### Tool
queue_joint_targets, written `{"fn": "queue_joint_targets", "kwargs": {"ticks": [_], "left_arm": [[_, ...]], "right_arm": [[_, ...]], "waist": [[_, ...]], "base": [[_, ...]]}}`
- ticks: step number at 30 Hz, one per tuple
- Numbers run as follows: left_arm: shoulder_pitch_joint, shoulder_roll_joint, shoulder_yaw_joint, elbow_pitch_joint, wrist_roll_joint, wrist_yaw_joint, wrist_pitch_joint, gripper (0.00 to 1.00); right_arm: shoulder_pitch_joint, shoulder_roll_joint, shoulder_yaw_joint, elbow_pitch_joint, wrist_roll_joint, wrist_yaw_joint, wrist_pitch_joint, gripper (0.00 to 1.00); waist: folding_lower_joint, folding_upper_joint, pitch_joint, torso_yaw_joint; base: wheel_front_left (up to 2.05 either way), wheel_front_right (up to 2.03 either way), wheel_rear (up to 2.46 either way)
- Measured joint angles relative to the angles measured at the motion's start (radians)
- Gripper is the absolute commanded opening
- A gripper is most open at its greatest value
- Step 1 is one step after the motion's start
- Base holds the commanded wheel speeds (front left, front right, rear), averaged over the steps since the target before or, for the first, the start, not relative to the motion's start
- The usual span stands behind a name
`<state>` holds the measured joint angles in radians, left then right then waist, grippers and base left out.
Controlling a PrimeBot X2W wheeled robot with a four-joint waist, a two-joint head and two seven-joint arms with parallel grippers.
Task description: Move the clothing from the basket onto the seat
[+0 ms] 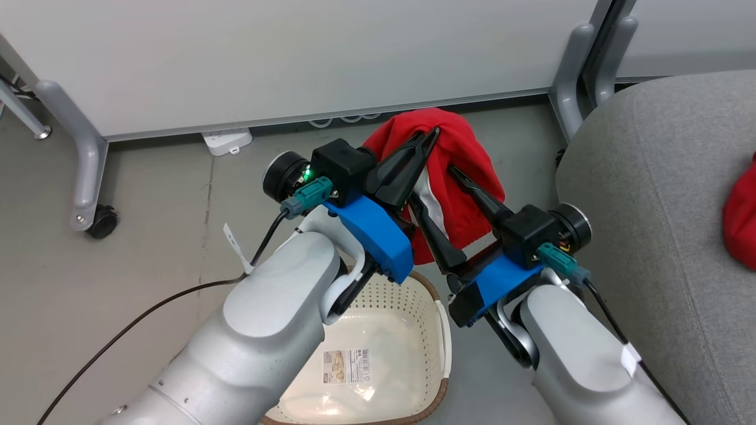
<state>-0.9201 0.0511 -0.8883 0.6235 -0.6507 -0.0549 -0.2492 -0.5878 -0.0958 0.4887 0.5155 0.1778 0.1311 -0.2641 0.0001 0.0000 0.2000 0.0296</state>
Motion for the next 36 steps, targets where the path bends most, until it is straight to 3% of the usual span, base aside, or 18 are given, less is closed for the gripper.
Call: {"fn": "queue_joint_targets", "kwargs": {"ticks": [10, 11, 12, 36], "left_arm": [[-0.025, -0.001, -0.053, -0.037, -0.04, 0.019, -0.003, 0.0], [-0.027, -0.001, -0.058, -0.039, -0.045, 0.021, -0.003, 0.0], [-0.029, -0.001, -0.063, -0.04, -0.048, 0.025, -0.004, 0.0], [-0.054, -0.001, -0.094, -0.014, -0.088, 0.039, -0.012, 0.0]], "right_arm": [[-0.095, 0.032, 0.002, 0.15, -0.01, 0.0, 0.0, 0.98], [-0.103, 0.035, 0.001, 0.168, -0.01, 0.0, 0.0, 0.41], [-0.11, 0.036, -0.001, 0.18, -0.01, 0.0, 0.0, 0.0], [-0.138, 0.043, 0.019, 0.215, 0.012, 0.0, 0.0, 0.0]], "waist": [[0.0, 0.0, 0.027, 0.021], [0.0, 0.0, 0.029, 0.023], [0.0001, 0.0, 0.031, 0.025], [-0.0001, 0.0, 0.027, 0.014]], "base": [[0.0, 0.0, 0.0], [0.0, 0.0, 0.0], [0.0, 0.0, 0.0], [0.0, 0.0, 0.0]]}}
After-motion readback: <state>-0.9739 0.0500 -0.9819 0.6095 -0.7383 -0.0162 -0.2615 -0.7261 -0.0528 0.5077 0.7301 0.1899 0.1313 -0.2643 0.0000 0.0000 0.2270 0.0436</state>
